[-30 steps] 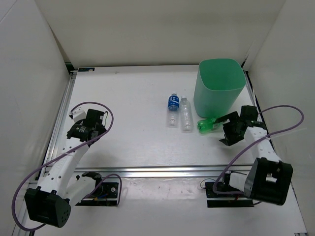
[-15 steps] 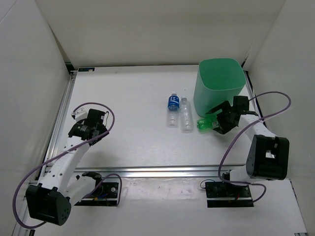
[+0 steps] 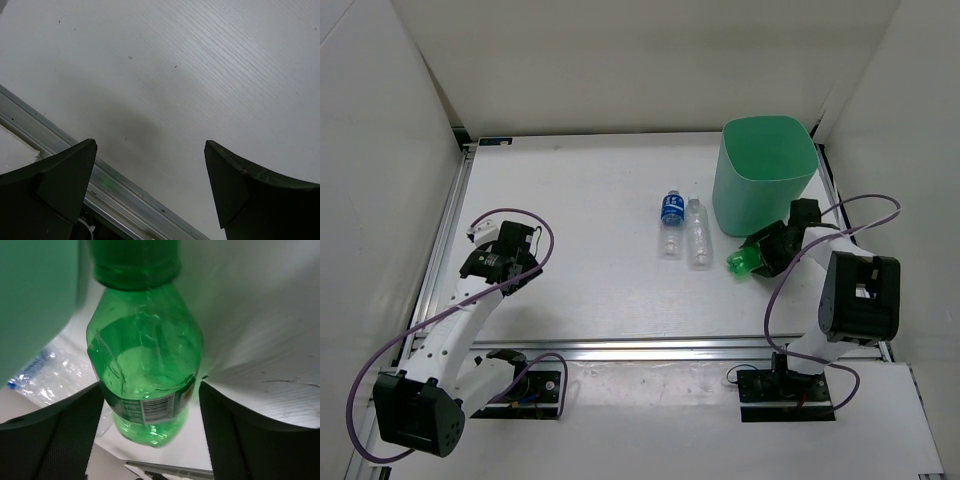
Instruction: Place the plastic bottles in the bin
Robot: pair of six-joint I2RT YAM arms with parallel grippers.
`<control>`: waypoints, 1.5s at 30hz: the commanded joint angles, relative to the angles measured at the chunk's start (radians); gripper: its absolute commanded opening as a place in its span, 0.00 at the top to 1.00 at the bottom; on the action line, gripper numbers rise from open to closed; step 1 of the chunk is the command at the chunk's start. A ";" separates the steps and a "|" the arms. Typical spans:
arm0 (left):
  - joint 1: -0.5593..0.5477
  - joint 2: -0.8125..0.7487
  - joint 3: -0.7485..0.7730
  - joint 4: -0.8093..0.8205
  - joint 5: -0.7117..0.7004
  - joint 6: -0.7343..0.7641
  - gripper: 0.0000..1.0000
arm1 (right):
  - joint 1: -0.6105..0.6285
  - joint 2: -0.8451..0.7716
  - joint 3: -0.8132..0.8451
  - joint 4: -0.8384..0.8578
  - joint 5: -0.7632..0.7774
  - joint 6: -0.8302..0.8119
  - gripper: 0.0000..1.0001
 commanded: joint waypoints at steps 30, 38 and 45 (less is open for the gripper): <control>-0.012 0.082 0.052 0.191 0.128 0.034 0.00 | 0.026 0.026 1.287 -0.620 0.251 -0.128 0.43; -0.073 0.287 0.267 0.293 0.230 0.023 0.00 | 0.026 0.117 1.309 -0.732 0.105 -0.170 0.00; -0.216 0.522 0.457 0.456 0.567 0.173 0.00 | -0.023 -0.202 0.987 -0.609 0.099 -0.202 0.00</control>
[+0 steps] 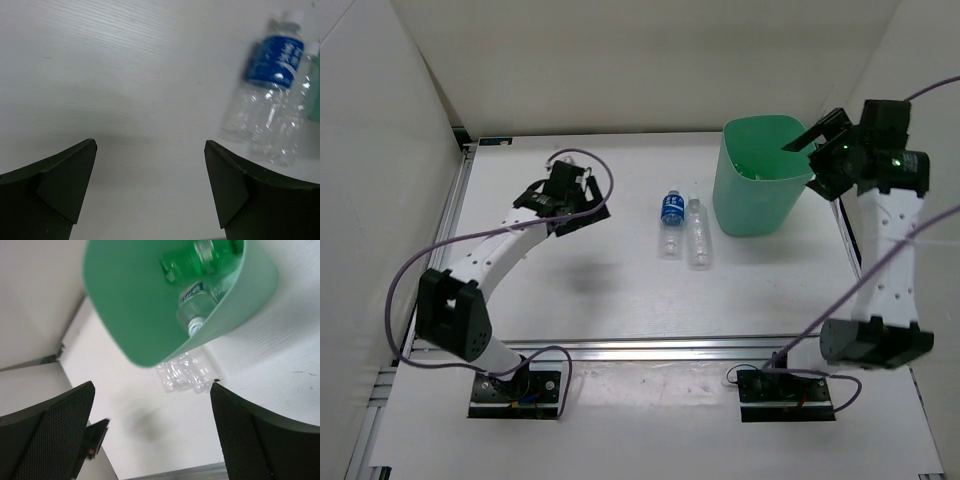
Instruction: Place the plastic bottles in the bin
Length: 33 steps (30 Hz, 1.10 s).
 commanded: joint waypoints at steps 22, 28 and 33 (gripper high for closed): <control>-0.191 0.682 0.600 0.124 0.434 0.223 0.00 | -0.041 -0.290 -0.307 0.065 -0.157 -0.088 0.00; -0.219 0.754 0.647 0.115 0.492 0.232 0.00 | -0.041 -0.299 -0.316 0.046 -0.123 -0.098 0.00; -0.219 0.775 0.638 0.106 0.511 0.232 0.12 | -0.041 -0.309 -0.296 0.046 -0.102 -0.119 0.00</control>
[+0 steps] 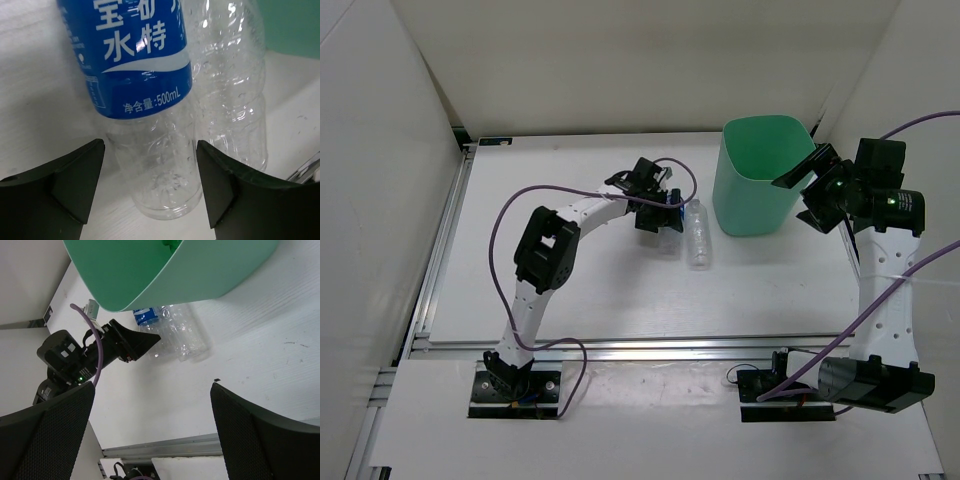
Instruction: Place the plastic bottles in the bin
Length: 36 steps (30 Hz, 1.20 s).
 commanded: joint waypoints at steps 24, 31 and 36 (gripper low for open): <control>0.133 -0.096 0.691 0.121 -0.015 -0.065 0.60 | -0.024 -0.092 0.015 -0.029 0.102 0.012 0.00; 0.053 -0.037 0.762 0.312 0.076 -0.187 0.62 | -0.024 -0.185 0.046 -0.067 0.094 0.021 0.00; 0.003 -0.021 0.742 0.497 0.041 -0.245 0.64 | -0.024 -0.223 0.115 -0.133 0.085 -0.003 0.00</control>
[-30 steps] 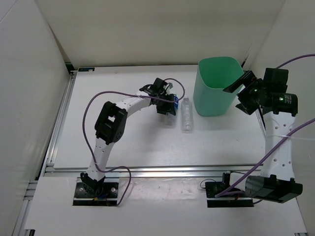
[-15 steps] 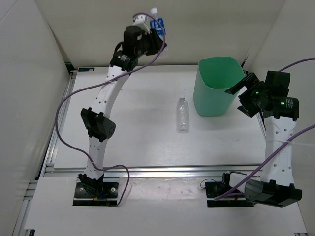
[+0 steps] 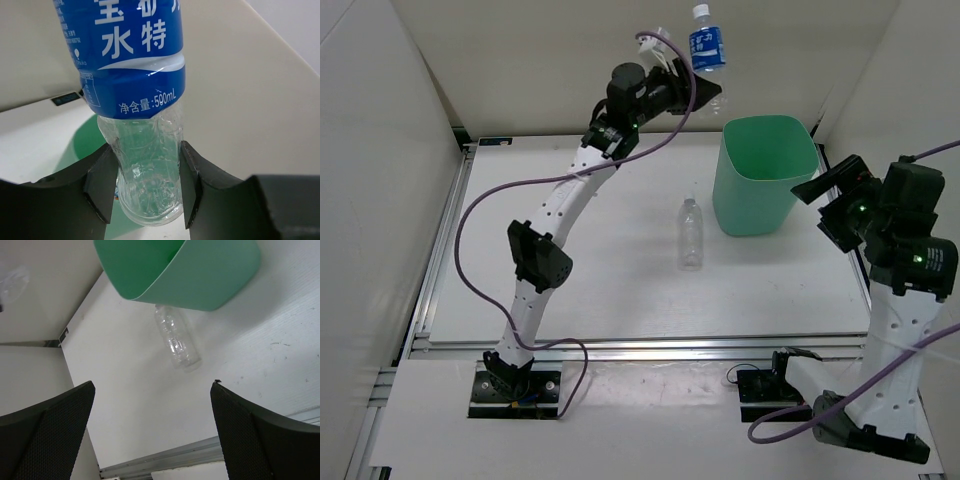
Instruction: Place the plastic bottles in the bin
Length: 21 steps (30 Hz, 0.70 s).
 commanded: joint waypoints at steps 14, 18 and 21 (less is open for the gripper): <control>-0.156 0.111 -0.012 0.253 -0.056 -0.086 0.61 | -0.004 -0.042 0.342 -0.285 0.029 -0.142 0.00; -0.174 0.137 -0.012 0.253 -0.066 -0.086 0.49 | -0.004 -0.042 0.367 -0.294 0.054 -0.151 0.00; -0.183 0.146 -0.023 0.234 -0.057 -0.066 0.06 | -0.004 -0.053 0.355 -0.284 0.054 -0.151 0.00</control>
